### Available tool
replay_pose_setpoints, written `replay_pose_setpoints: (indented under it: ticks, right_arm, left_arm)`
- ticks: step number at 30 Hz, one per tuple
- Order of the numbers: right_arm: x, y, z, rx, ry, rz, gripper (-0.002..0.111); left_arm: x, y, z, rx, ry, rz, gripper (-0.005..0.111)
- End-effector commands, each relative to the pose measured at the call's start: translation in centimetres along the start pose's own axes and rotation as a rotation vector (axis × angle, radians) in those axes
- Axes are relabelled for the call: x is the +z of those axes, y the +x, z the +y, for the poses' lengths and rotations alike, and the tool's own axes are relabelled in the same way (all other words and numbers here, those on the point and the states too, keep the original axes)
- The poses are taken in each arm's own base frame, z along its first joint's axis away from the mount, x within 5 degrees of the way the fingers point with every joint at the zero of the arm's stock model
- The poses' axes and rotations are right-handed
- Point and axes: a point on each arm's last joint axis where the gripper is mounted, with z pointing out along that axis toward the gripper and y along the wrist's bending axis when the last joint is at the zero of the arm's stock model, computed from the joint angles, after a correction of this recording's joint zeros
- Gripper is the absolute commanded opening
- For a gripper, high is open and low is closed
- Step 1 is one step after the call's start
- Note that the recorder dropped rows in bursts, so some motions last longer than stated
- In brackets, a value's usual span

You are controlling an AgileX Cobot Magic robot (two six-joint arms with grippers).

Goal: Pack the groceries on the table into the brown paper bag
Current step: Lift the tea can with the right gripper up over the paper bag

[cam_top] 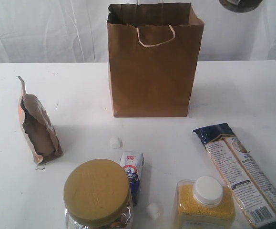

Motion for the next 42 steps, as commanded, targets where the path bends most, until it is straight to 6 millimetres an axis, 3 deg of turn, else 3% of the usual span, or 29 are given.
replay_pose_setpoints:
  ticks: [1, 7, 12, 20, 25, 31, 42]
  right_arm:
    - [1.0, -2.1, -1.4, 0.005, 0.053, -0.13, 0.0]
    - [4.2, -3.3, -2.1, 0.051, 0.057, -0.166, 0.0]
    - [9.0, -2.0, -3.9, 0.152, 0.059, -0.099, 0.0]
    - [10.0, -1.5, -4.1, 0.115, -0.147, -0.148, 0.0]
    - [11.8, -0.3, -5.4, 0.181, -0.28, -0.201, 0.0]
    - [13.6, 0.9, -5.1, 0.145, -0.382, -0.187, 0.0]
    - [16.3, 0.8, -4.5, 0.083, -0.418, -0.196, 0.0]
  left_arm:
    - [-0.2, -0.1, -0.2, -0.009, 0.012, 0.006, 0.0]
    - [-0.2, 0.2, -0.1, -0.009, 0.0, 0.042, 0.0]
    - [-0.2, 0.2, -0.1, -0.006, 0.0, 0.042, 0.0]
    - [-0.2, 0.6, 0.0, 0.069, -0.005, 0.077, 0.0]
    - [-0.2, 0.6, 0.0, 0.091, -0.003, 0.078, 0.0]
    - [-0.2, 0.6, 0.0, 0.091, -0.005, 0.086, 0.0]
    - [-0.2, 0.7, 0.1, 0.091, -0.007, 0.094, 0.0]
